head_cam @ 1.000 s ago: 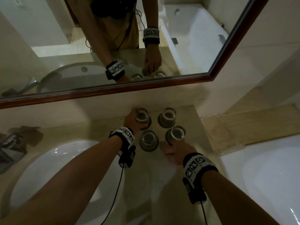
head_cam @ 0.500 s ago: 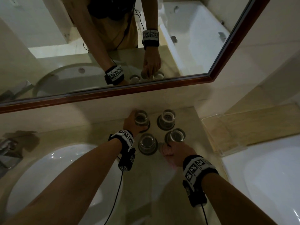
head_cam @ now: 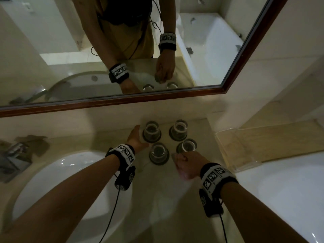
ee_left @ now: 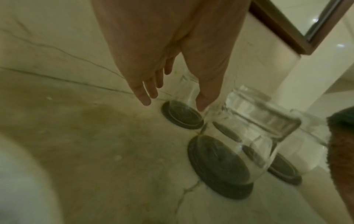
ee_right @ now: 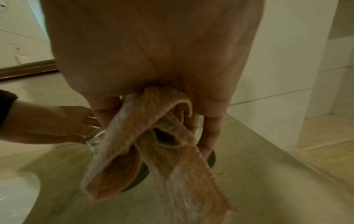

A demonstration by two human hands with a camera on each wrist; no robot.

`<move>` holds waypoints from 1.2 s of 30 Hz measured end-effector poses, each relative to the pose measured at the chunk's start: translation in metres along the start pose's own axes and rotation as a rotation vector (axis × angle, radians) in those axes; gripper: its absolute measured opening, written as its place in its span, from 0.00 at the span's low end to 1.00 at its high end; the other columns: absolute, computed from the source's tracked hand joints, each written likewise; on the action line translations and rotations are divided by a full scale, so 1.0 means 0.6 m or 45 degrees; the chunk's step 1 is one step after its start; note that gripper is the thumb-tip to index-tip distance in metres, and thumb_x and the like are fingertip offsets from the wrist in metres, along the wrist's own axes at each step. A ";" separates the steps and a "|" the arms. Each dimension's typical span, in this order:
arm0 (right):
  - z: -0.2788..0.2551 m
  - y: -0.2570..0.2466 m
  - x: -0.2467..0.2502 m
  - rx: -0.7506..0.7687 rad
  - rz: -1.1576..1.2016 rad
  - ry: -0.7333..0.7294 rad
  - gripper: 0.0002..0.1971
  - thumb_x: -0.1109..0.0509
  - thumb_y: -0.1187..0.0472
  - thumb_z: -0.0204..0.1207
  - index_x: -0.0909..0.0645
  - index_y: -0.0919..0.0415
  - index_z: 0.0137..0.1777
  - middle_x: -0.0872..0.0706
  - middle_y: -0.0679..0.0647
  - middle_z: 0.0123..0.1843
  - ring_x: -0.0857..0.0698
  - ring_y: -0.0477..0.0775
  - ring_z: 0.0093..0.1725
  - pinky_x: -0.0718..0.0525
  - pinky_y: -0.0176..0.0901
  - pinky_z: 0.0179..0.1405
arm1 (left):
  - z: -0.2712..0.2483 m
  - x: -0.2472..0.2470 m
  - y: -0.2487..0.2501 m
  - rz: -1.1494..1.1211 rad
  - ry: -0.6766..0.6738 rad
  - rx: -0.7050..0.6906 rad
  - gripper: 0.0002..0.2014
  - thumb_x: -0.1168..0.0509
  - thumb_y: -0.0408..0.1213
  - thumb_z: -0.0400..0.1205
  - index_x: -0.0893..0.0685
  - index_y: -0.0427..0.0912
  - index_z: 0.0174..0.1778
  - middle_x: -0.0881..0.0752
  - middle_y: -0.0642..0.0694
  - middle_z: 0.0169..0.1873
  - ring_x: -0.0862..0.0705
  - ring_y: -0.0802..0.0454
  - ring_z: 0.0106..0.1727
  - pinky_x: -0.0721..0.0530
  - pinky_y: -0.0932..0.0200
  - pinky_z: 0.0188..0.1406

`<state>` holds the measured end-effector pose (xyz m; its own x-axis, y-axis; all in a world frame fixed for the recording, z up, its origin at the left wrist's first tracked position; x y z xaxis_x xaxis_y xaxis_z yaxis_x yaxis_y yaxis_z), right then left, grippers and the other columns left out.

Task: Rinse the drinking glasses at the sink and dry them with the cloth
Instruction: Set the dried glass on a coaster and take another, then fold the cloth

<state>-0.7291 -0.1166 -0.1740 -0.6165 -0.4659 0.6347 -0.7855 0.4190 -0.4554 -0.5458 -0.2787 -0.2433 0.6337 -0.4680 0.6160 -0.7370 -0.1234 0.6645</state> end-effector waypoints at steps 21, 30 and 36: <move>-0.091 -0.077 0.032 -0.042 1.321 -0.226 0.40 0.49 0.21 0.70 0.13 0.58 0.40 0.15 0.61 0.36 0.17 0.57 0.31 0.19 0.40 0.31 | -0.275 0.052 0.176 -0.457 -0.375 -0.412 0.09 0.36 0.46 0.83 0.15 0.48 0.54 0.14 0.39 0.54 0.16 0.42 0.56 0.18 0.40 0.62; -0.129 -0.097 0.051 0.242 1.220 -0.144 0.21 0.41 0.46 0.85 0.18 0.55 0.35 0.19 0.47 0.23 0.21 0.44 0.21 0.25 0.34 0.21 | -0.285 0.026 0.148 -1.030 -0.431 0.082 0.19 0.46 0.49 0.87 0.22 0.45 0.69 0.17 0.37 0.65 0.18 0.39 0.65 0.18 0.40 0.63; -0.129 -0.100 0.081 0.375 1.167 0.112 0.14 0.41 0.73 0.84 0.22 0.64 0.37 0.22 0.53 0.25 0.24 0.46 0.20 0.29 0.29 0.18 | -0.305 0.021 0.170 -1.136 -0.549 0.018 0.22 0.42 0.52 0.85 0.22 0.42 0.69 0.16 0.37 0.64 0.18 0.39 0.64 0.19 0.42 0.65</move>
<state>-0.7078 -0.1037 -0.0676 -0.9999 0.0098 -0.0056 0.0089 0.3728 -0.9279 -0.5704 -0.1373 -0.0904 0.8202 -0.4766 -0.3164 -0.0356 -0.5945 0.8033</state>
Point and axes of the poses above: each hand's wrist, its own z-axis towards the middle knuckle, its own x-axis out of the back of the hand, y = z × x, the point moved 8 cm from there along z, towards the middle knuckle
